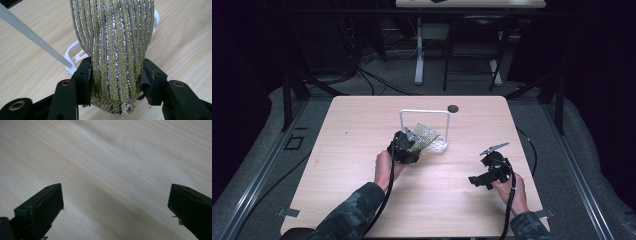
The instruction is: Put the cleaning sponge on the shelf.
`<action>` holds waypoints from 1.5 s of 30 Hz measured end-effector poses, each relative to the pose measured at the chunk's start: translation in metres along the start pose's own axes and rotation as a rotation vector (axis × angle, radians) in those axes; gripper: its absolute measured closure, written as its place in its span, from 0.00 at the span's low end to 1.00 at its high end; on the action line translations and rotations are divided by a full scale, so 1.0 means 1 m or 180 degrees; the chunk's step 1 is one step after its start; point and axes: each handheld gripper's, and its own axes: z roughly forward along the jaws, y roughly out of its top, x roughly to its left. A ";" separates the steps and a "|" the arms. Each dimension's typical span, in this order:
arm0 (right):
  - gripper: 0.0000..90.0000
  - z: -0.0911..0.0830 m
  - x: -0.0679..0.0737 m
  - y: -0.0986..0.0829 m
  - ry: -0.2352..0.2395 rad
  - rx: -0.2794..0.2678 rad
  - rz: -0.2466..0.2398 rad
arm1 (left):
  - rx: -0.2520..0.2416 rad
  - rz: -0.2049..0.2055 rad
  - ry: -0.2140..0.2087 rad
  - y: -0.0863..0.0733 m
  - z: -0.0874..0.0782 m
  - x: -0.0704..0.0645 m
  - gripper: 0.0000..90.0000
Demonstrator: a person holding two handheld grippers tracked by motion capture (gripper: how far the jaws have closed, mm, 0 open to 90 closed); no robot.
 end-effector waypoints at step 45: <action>0.00 0.003 0.003 0.001 0.0024 0.0039 -0.0048 | 0.0163 -0.0148 0.0152 0.016 0.052 -0.008 0.52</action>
